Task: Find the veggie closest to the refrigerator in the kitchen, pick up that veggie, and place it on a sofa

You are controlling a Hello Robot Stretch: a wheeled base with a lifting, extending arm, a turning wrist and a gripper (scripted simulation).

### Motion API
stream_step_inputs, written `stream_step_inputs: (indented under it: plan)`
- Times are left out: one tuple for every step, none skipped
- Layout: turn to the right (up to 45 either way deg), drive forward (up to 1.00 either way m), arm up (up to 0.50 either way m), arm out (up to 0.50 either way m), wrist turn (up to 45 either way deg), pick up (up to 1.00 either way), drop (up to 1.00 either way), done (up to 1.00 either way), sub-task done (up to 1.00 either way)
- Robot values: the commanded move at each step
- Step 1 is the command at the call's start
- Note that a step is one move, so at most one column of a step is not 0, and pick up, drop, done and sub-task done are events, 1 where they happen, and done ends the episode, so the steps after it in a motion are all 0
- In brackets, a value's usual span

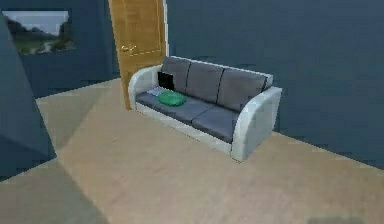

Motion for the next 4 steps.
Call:
stream_step_inputs:
  plan:
    - [0.0, 0.40, 0.00, 0.00, 0.0, 0.00, 0.00, 0.00, 0.00]
    - [-30.0, 0.00, 0.00, 0.00, 0.0, 0.00, 0.00, 0.00, 0.00]
    - [0.0, 1.00, 0.00, 0.00, 0.0, 0.00, 0.00, 0.00, 0.00]
    - [0.0, 1.00, 0.00, 0.00, 0.0, 0.00, 0.00, 0.00, 0.00]
